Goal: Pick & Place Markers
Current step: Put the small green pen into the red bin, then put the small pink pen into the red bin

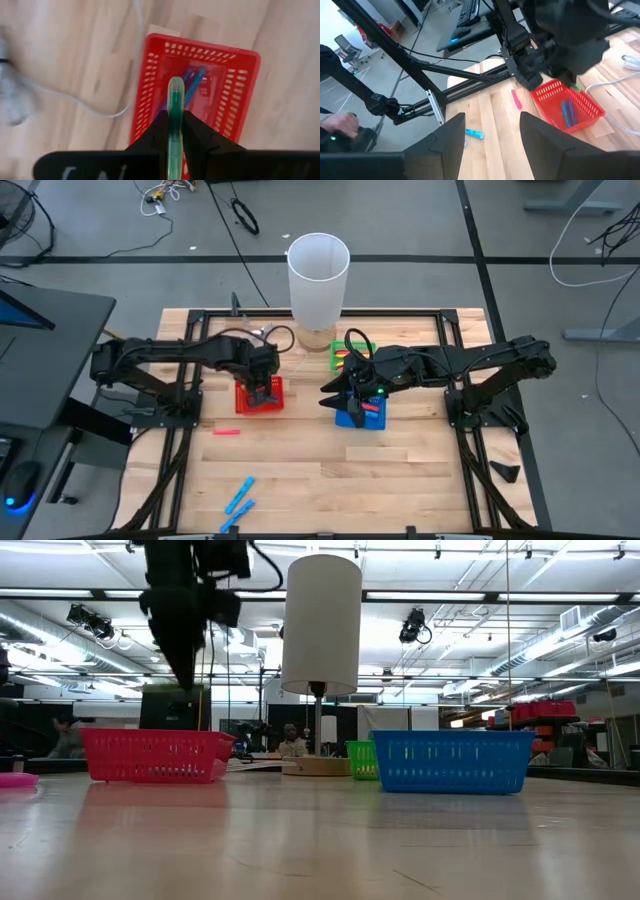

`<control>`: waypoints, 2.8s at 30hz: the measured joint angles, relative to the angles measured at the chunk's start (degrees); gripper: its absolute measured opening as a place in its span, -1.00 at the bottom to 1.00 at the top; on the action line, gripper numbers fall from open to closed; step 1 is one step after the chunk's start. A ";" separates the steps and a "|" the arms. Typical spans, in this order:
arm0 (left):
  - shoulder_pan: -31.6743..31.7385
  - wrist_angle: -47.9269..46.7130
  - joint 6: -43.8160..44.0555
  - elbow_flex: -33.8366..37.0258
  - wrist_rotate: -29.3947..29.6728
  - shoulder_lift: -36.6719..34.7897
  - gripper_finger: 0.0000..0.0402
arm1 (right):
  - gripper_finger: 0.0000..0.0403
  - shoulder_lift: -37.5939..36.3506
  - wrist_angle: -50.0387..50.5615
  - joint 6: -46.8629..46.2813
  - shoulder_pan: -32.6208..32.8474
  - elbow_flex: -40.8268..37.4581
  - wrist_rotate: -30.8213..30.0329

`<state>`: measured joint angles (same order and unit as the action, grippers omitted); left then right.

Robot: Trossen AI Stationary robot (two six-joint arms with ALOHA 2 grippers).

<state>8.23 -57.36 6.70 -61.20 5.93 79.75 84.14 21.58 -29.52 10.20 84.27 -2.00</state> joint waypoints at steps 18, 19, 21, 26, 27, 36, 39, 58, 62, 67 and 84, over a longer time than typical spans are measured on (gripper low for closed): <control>-1.12 19.35 0.52 14.22 -6.08 3.91 -0.84 | -0.06 0.00 0.40 0.05 -0.81 0.00 -0.11; -1.05 19.27 0.56 14.40 -6.16 4.36 -0.84 | -0.06 0.00 0.42 0.04 -0.81 0.00 -0.12; -1.01 19.73 0.32 14.80 -6.20 4.68 -0.84 | -0.06 0.00 0.42 0.04 -0.81 0.00 -0.13; -1.03 20.24 0.11 15.29 -6.82 4.81 -0.84 | -0.06 0.00 0.44 0.07 -0.81 0.00 -0.12; -1.01 20.34 -0.04 15.28 -6.99 4.81 -0.84 | -0.06 0.00 0.44 0.07 -0.81 0.00 -0.13; -1.26 19.82 -0.48 15.27 -8.87 4.81 -0.28 | -0.06 0.01 0.44 0.68 -0.87 0.00 -0.13; -1.34 19.86 -0.42 15.27 -8.87 4.81 -0.10 | -0.06 0.02 0.44 0.87 -0.90 0.00 -0.13; -1.36 3.98 3.68 5.72 -13.73 3.36 0.00 | -0.06 0.02 0.44 1.51 -0.90 0.00 -0.11; -1.57 1.44 8.57 5.72 -15.33 0.31 -0.01 | -0.06 0.02 0.47 1.51 -0.90 0.02 -0.09; -3.62 -0.55 16.57 5.72 -14.37 -4.51 -0.01 | -0.06 0.02 0.91 1.51 -0.90 0.04 -0.09; -13.88 -9.48 64.11 5.76 -9.90 -9.76 -0.01 | -0.06 0.02 0.89 10.64 -0.90 0.04 -0.07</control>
<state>-5.65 -66.84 70.81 -55.44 -3.97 69.99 84.16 22.48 -18.88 9.30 84.31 -2.07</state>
